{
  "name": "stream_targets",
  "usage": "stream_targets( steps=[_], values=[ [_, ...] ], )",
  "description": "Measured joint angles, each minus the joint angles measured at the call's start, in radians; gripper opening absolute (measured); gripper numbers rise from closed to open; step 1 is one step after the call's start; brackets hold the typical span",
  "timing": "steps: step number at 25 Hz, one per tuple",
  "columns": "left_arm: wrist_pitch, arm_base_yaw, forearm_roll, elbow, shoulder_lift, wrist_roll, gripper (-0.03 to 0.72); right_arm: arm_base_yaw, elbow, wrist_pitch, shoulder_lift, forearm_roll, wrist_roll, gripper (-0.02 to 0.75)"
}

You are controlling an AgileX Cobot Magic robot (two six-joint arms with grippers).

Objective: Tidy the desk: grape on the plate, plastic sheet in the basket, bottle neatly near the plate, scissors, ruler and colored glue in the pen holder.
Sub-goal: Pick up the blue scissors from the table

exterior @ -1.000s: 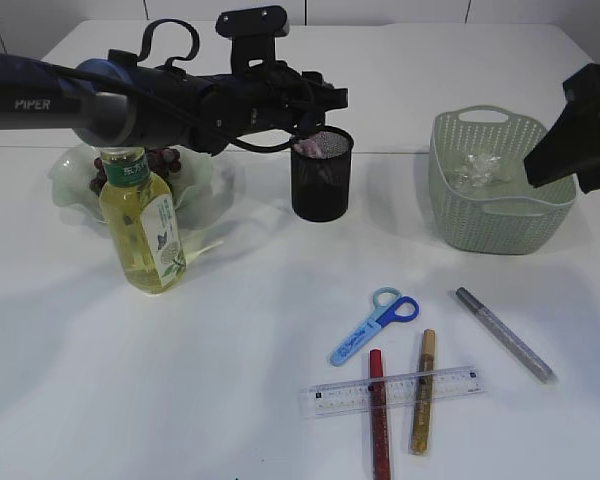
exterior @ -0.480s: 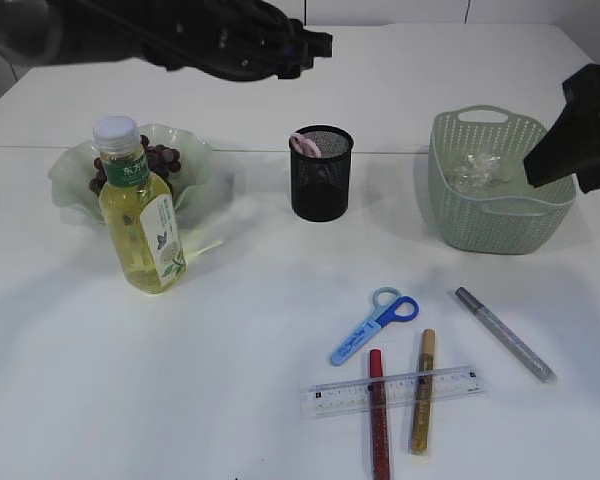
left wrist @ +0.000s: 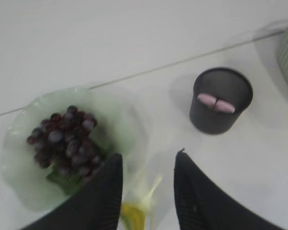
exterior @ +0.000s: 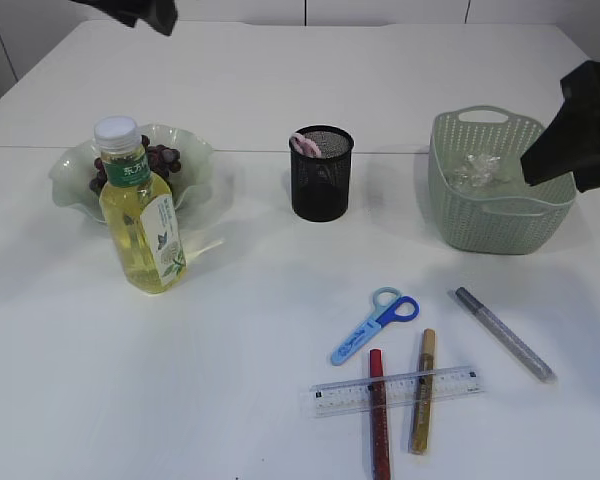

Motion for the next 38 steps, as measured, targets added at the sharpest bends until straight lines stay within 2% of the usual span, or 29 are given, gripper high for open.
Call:
stream_targets(
  steps=[5,7,13,17,20,23,26,30,33,38],
  values=[
    [0.306,0.000,-0.002,-0.008,-0.056,0.149,0.260,0.000,0.000,-0.006,0.000,0.007,0.000,0.438],
    [0.353,0.000,-0.025,-0.008,-0.056,0.201,0.259,0.000,0.000,-0.008,0.000,0.011,0.000,0.438],
    [0.371,0.000,-0.123,-0.008,-0.092,0.237,0.259,0.000,0.000,-0.006,0.000,0.100,0.000,0.438],
    [0.372,0.005,-0.140,-0.008,-0.108,0.244,0.259,0.000,0.000,0.018,0.000,0.149,0.000,0.437],
    [0.374,0.035,-0.149,0.016,-0.113,0.248,0.259,0.000,0.000,0.029,0.000,0.159,0.000,0.437],
    [0.372,0.106,-0.165,0.115,-0.133,0.254,0.257,0.000,0.000,0.033,0.000,0.159,0.020,0.437],
    [0.362,0.195,-0.201,0.260,-0.170,0.255,0.249,0.000,0.000,0.034,0.000,0.160,0.059,0.437],
    [0.302,0.278,-0.222,0.436,-0.275,0.255,0.246,0.010,0.000,0.027,0.000,0.134,0.163,0.437],
    [0.272,0.294,-0.225,0.548,-0.377,0.255,0.246,0.075,0.000,-0.024,0.000,0.047,0.275,0.437],
    [0.257,0.294,-0.230,0.702,-0.473,0.255,0.255,0.275,0.000,-0.150,0.046,-0.132,0.563,0.437]
  ],
)
